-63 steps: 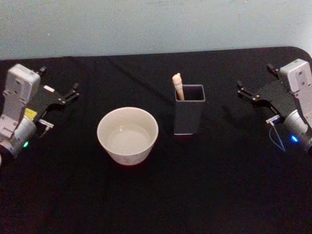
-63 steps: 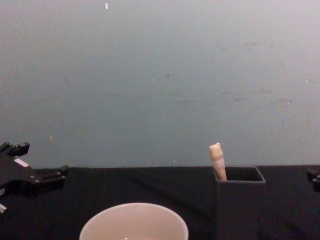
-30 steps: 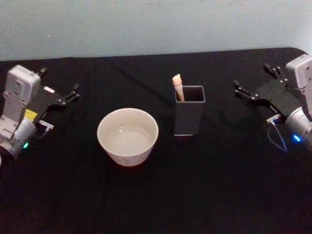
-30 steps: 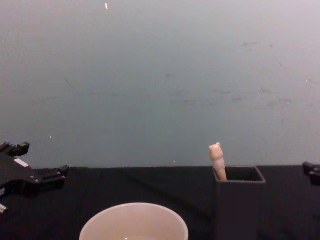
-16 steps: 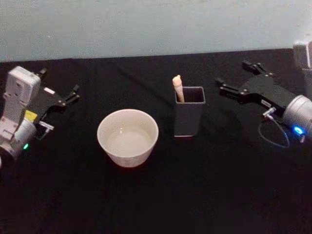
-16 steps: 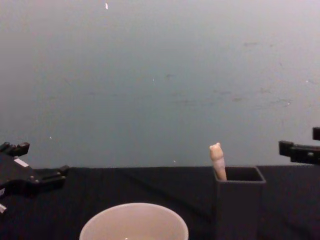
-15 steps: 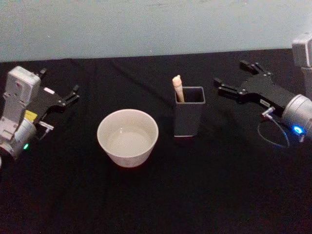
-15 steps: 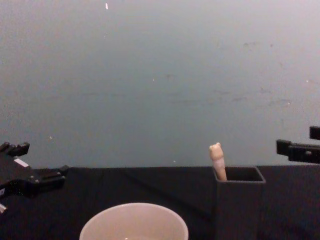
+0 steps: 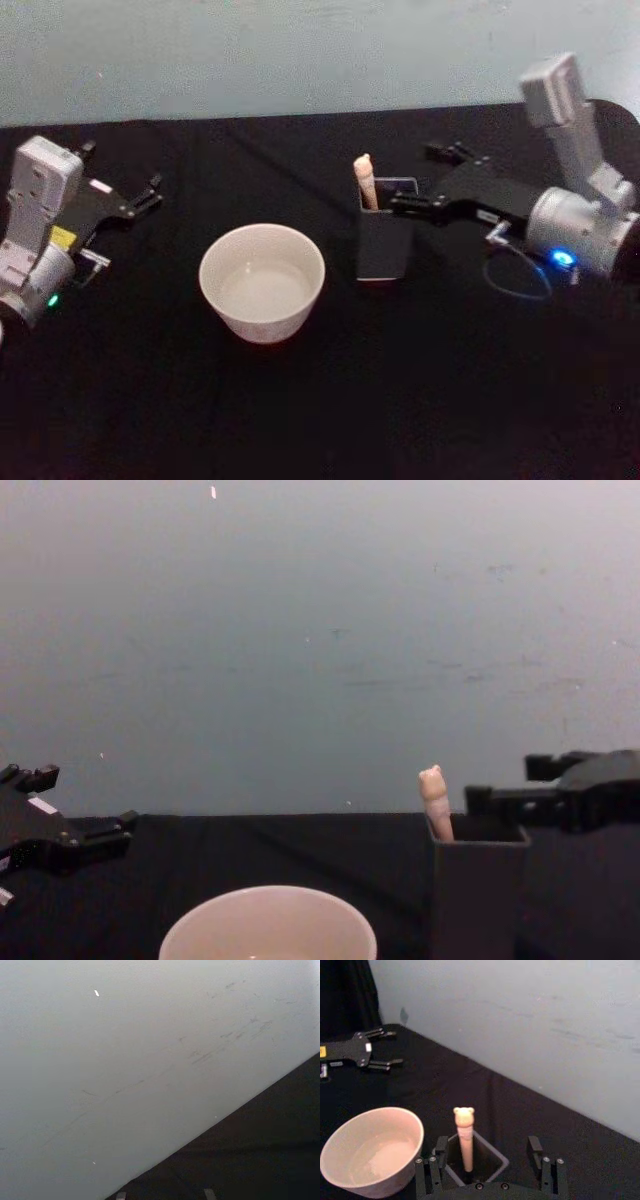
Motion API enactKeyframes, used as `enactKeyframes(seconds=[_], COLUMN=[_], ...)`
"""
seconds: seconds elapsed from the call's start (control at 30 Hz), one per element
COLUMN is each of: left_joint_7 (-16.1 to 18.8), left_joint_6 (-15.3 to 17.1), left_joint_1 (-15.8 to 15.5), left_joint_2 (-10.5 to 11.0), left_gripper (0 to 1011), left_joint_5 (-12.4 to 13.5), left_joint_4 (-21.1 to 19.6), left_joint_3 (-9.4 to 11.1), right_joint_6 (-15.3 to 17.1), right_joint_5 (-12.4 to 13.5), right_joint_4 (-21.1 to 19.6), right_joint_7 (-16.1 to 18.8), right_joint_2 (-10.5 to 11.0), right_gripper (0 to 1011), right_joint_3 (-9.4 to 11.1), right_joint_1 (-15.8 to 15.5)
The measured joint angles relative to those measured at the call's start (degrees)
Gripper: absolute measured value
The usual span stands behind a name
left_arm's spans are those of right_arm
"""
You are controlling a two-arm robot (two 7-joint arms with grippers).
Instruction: Pick up the stirring spoon with one hand, stir inside the cup, then place it back in its original position.
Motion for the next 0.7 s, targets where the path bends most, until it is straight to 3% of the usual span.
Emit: enactKeyframes(seconds=[0.2,0.7], left_joint_7=[0.00,0.00], left_joint_6=[0.00,0.00], left_joint_1=[0.00,0.00], left_joint_2=[0.00,0.00], left_gripper=[1001,1001], left_joint_5=[0.00,0.00], left_joint_4=[0.00,0.00], left_joint_3=[0.00,0.00], right_joint_6=[1.68,3.21], right_joint_5=[-1.45,-2.77], right_joint_4=[2.17,6.70], right_joint_7=[0.92,1.14], right_joint_2=[-2.04,-6.39], right_gripper=[1002,1000], right_joint_3=[-1.66,-2.87], right_joint_1=[2.36,5.95])
